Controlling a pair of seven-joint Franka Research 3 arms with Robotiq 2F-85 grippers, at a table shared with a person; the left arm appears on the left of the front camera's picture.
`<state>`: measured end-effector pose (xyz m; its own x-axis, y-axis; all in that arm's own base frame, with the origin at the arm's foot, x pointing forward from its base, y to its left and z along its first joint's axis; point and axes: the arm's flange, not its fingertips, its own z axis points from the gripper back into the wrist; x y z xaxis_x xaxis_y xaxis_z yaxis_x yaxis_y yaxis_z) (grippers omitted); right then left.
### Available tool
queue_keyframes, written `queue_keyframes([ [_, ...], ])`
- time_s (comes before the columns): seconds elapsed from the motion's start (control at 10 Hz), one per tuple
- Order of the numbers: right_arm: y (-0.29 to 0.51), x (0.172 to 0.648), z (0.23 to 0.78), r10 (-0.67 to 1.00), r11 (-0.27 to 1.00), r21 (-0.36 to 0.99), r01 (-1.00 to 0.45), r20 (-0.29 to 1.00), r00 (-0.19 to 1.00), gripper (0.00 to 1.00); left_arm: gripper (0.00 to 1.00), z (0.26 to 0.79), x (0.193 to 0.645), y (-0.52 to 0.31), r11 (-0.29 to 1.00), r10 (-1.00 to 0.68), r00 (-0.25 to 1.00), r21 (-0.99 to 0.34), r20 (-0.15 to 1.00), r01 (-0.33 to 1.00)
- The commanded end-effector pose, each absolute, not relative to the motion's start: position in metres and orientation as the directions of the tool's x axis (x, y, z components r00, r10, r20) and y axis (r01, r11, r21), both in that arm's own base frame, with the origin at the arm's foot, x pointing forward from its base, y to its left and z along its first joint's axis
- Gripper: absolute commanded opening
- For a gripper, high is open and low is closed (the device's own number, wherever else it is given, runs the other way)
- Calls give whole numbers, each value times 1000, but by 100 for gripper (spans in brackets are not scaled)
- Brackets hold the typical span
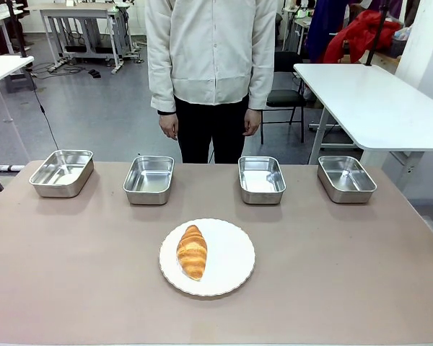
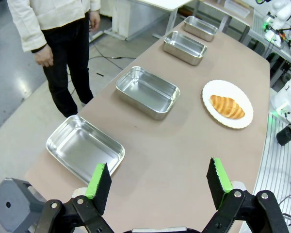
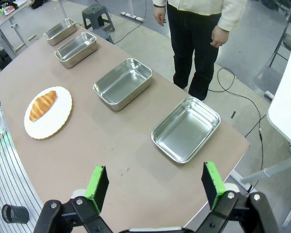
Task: Place the bread in the container.
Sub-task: Place the Butter Roll into the Airtight Container indicated by the human.
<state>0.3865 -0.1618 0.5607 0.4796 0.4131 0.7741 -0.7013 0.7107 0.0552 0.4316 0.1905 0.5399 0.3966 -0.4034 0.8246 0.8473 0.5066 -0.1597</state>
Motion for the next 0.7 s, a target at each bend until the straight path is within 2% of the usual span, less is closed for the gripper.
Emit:
queue_keyframes([
  [0.0, -162, 389, 562, 412, 700, 44, -713, 790, 454, 100, 100, 542, 430, 190, 502, -403, 384, -150, 831, 852],
  [0.6, -162, 389, 562, 412, 700, 44, -713, 790, 454, 100, 100, 542, 430, 190, 502, -403, 384, -150, 831, 852],
])
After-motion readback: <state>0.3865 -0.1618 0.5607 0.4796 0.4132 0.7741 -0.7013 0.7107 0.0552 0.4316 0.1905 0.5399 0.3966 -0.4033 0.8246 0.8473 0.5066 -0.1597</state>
